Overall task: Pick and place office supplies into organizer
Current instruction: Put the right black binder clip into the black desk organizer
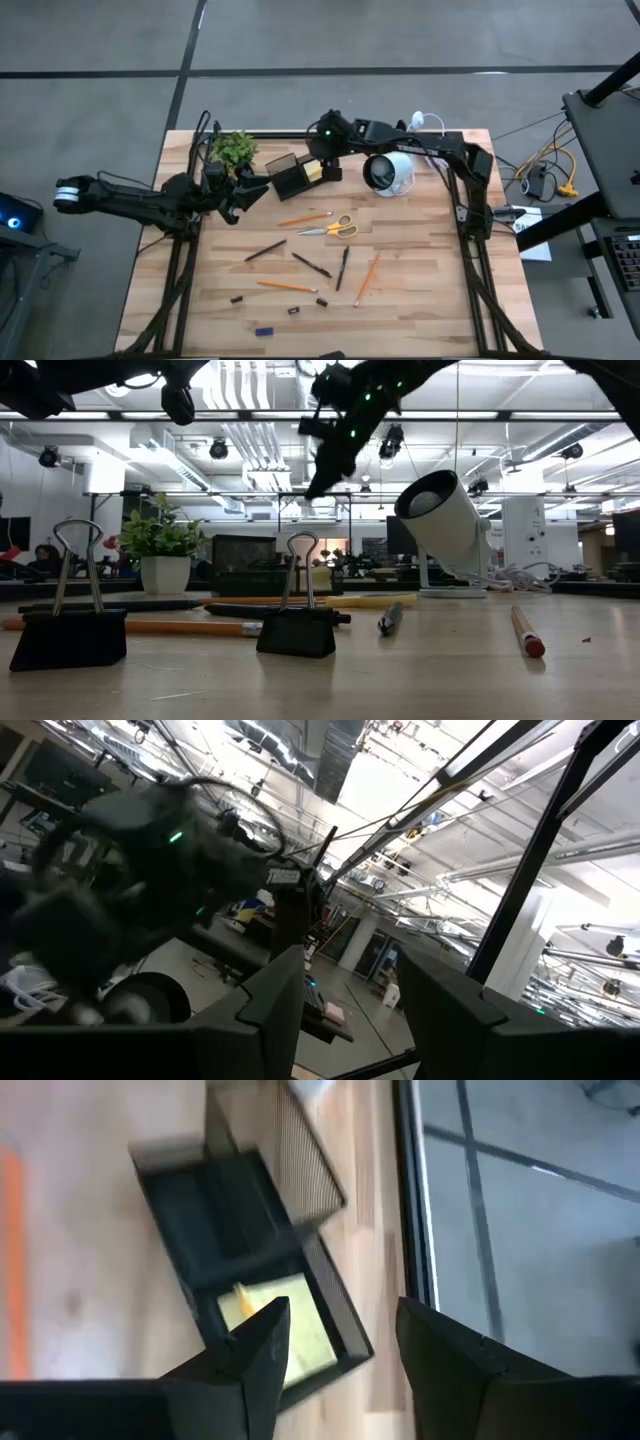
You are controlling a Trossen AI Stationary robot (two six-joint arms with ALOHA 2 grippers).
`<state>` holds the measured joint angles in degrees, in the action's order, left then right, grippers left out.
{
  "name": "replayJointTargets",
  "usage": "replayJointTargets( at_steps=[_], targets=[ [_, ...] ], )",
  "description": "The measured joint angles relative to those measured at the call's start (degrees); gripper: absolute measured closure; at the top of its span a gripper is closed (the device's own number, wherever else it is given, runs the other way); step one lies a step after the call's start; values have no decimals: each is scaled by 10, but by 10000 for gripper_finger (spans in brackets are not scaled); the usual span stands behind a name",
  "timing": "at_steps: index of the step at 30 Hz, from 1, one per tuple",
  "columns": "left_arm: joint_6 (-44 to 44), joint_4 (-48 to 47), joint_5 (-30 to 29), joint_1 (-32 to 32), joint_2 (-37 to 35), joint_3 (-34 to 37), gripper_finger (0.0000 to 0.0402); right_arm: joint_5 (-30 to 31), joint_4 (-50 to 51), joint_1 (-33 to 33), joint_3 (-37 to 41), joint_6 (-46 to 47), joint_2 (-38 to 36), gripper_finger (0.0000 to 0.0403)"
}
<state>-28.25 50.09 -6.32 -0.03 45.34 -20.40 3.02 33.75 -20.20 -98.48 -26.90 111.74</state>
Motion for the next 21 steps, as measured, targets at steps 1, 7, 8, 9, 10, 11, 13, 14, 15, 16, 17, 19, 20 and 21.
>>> replayJointTargets(
  at_steps=[1, 7, 8, 9, 10, 11, 13, 14, 15, 16, 17, 19, 20, 21],
  targets=[
    [0, 0, 0, 0, 0, 0, 256, -10, -1, 1, 0, 18, -11, 230],
    [0, 0, 0, 0, 0, -1, 256, -63, -1, 1, 17, 135, -92, 230],
    [0, 0, 0, 0, 0, -1, 256, -70, -2, 1, 22, 142, -108, 230],
    [0, 0, 0, 0, 0, -1, 256, -73, -2, 2, 27, 146, -123, 230],
    [0, 0, 0, 0, 0, 0, 256, -74, -2, 5, 32, 148, -137, 230],
    [0, 1, 0, 0, 0, 0, 256, -74, -2, 6, 37, 148, -153, 231],
    [0, 0, 0, 0, 1, 0, 256, -76, -2, 10, 50, 146, -182, 234],
    [0, 0, 0, 0, 1, 0, 256, -76, -2, 12, 57, 145, -197, 235],
    [0, 0, 0, 0, 0, 0, 256, -76, -2, 13, 64, 145, -211, 237],
    [0, 0, 0, 0, 0, 0, 256, -76, -1, 15, 70, 145, -225, 238],
    [0, 1, 0, 0, 0, 0, 256, -76, 1, 15, 75, 145, -237, 239],
    [0, 0, 0, 0, 0, 0, 256, -76, 3, 19, 86, 148, -261, 241],
    [0, 0, 0, 0, 0, -1, 256, -76, 3, 22, 91, 149, -272, 242],
    [0, 0, 0, 0, 0, -1, 256, -77, 3, 25, 97, 149, -282, 242]
  ],
)
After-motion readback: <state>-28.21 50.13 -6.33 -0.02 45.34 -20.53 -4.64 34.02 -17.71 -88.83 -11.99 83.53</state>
